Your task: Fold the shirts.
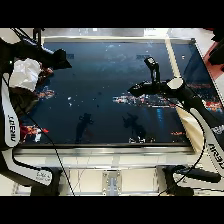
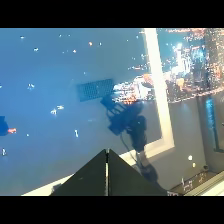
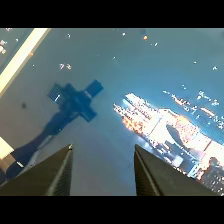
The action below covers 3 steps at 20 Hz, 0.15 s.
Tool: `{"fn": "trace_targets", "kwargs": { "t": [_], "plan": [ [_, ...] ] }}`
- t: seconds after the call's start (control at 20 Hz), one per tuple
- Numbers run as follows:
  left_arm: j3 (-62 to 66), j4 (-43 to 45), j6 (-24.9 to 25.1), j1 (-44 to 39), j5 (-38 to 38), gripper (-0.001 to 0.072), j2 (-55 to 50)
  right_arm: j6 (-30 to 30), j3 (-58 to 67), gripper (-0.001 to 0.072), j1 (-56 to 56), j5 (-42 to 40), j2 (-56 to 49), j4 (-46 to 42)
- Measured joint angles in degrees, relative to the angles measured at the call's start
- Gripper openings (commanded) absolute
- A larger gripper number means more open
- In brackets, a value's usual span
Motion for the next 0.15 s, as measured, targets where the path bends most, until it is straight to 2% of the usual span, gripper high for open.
{"fn": "trace_targets", "kwargs": {
  "t": [0.15],
  "plan": [
    [0.0, 0.0, 0.0, 0.0, 0.0, 0.0012, 0.0, 0.0, 0.0, 0.0443, 0.0, 0.0, 0.0, 0.0]
  ]
}}
